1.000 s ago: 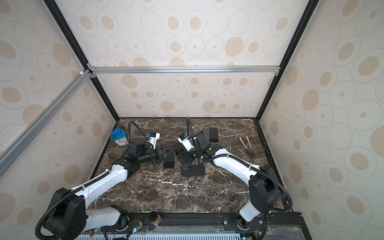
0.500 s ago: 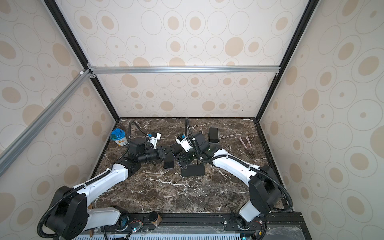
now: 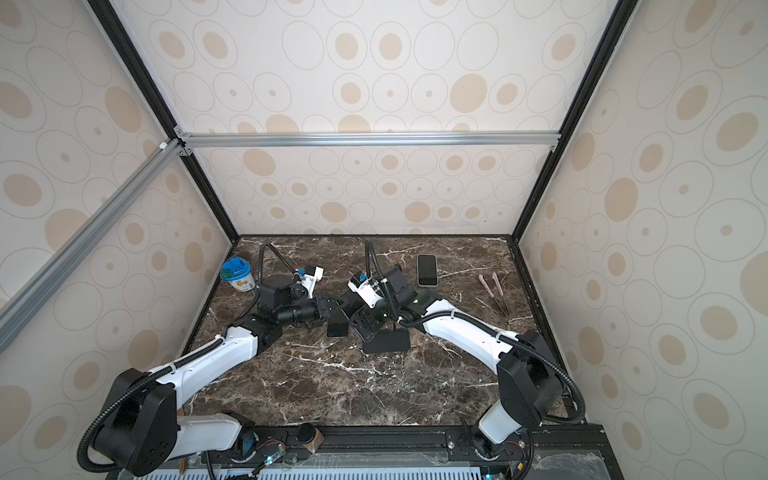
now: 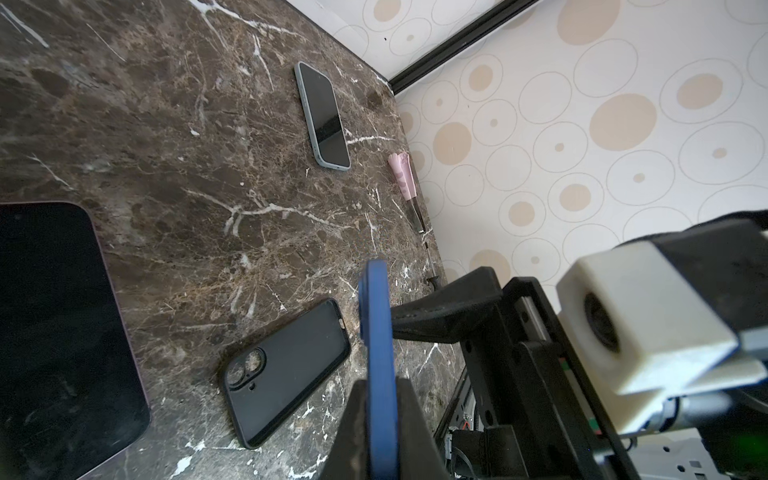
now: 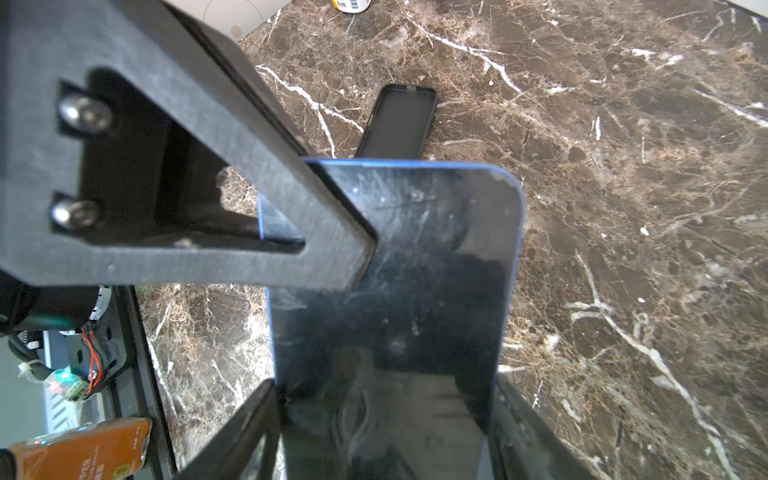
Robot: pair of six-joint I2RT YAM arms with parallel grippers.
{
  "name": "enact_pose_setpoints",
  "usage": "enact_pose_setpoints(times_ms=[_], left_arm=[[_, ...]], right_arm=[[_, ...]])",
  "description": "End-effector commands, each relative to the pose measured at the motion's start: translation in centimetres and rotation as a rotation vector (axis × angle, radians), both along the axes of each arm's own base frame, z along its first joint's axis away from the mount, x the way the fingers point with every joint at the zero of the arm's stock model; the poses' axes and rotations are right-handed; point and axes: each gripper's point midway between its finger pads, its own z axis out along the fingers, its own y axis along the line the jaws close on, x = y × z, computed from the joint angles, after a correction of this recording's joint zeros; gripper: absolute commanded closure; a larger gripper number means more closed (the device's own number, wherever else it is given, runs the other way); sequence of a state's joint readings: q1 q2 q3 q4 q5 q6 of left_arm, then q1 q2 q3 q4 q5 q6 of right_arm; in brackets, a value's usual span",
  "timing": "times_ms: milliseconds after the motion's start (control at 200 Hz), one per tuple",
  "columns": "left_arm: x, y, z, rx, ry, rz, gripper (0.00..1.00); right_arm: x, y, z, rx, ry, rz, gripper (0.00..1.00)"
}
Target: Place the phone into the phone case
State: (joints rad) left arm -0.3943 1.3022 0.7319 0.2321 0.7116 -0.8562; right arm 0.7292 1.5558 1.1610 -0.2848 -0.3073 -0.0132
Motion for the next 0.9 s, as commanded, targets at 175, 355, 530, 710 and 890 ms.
enact_pose_setpoints(times_ms=[175, 355, 530, 710, 890], left_arm=[[0.9, 0.0, 3.1, -0.048, -0.107, 0.004, 1.0], [1.1, 0.0, 4.3, -0.077, -0.144, 0.007, 1.0], [1.2, -0.3, 5.3, -0.116, -0.167, -0.005, 1.0], [1.3, -0.3, 5.3, -0.111, -0.183, -0.011, 1.0], [1.3, 0.6, 7.0, -0.12, -0.287, 0.032, 1.0]], right_arm=[[-0.4, 0.5, 1.8, 0.038, -0.011, 0.01, 0.61], [-0.9, 0.2, 2.1, 0.05, 0.024, -0.008, 0.23], [-1.5, -0.2, 2.8, 0.055, 0.03, 0.001, 0.07], [-2.2, -1.0, 4.1, 0.064, 0.024, -0.018, 0.03], [-2.3, -3.0, 5.2, 0.097, 0.034, -0.143, 0.01]])
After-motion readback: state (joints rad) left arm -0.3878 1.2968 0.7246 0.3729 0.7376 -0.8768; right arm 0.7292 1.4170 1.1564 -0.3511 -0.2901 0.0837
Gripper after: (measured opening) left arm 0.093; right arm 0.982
